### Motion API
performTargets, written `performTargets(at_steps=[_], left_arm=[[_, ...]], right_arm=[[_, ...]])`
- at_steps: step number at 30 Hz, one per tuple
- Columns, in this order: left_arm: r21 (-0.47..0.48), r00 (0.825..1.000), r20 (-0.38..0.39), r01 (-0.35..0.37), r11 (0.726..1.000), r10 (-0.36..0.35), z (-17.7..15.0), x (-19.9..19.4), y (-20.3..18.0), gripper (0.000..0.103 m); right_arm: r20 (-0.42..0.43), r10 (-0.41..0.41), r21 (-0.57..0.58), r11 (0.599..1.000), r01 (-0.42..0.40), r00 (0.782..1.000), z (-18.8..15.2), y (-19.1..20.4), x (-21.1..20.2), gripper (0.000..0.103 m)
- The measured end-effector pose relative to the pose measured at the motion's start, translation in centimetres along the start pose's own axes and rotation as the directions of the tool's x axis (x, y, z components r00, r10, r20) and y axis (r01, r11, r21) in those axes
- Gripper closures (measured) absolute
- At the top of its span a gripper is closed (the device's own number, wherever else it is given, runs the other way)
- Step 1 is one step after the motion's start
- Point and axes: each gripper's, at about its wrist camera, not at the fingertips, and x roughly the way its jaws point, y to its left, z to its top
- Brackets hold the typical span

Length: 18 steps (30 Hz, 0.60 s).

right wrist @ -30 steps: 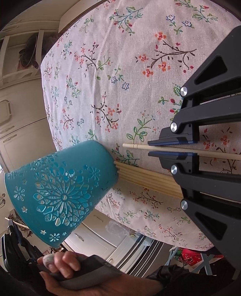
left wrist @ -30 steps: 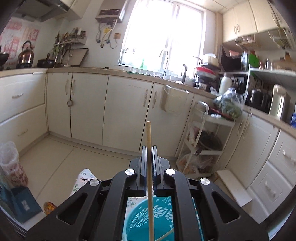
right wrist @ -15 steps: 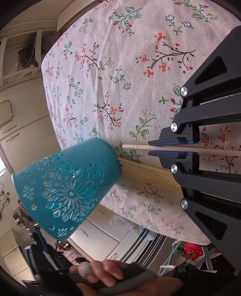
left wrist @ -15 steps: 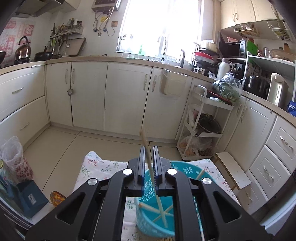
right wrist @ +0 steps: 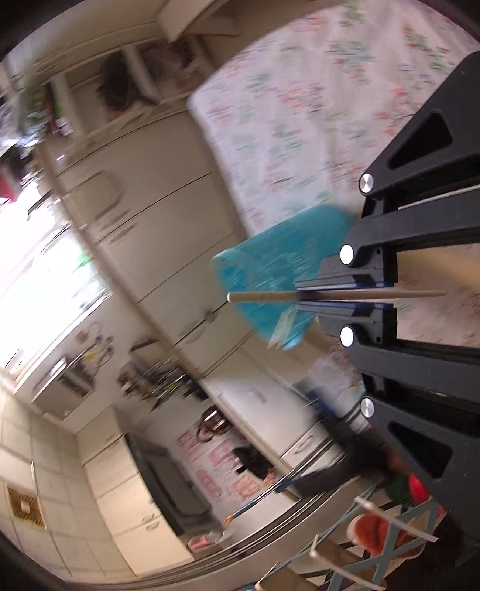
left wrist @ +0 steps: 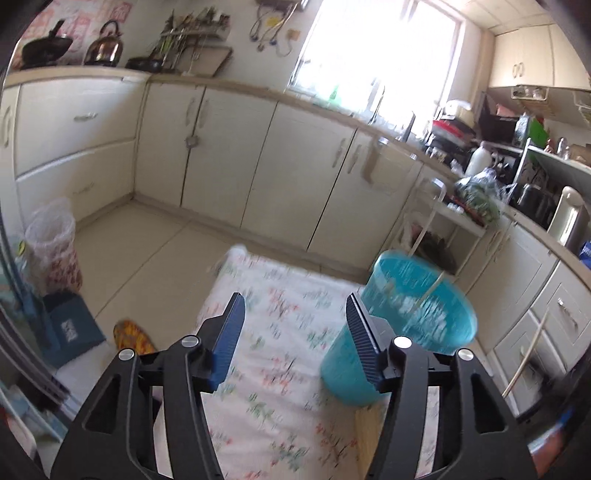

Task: Organize utensils
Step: 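Lift the held stick over the teal basket and release it with the right gripper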

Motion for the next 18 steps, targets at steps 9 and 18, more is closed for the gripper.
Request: performTargets(at_steps=[9, 18], left_arm=[[-0.096, 0.981, -0.193, -0.033, 0.995, 0.014, -7.9, 3.9, 4.3, 0.048], [-0.114, 0.983, -0.184, -0.001, 0.993, -0.02, -7.9, 4.4, 4.5, 0.043]], right_arm=[[0.157, 0.02, -0.153, 0.988, 0.005, 0.987, 8.5, 5.4, 3.9, 0.097], [0.152, -0.2, -0.285, 0.929, 0.237, 0.968, 5.4, 3.2, 10.1, 0.097]])
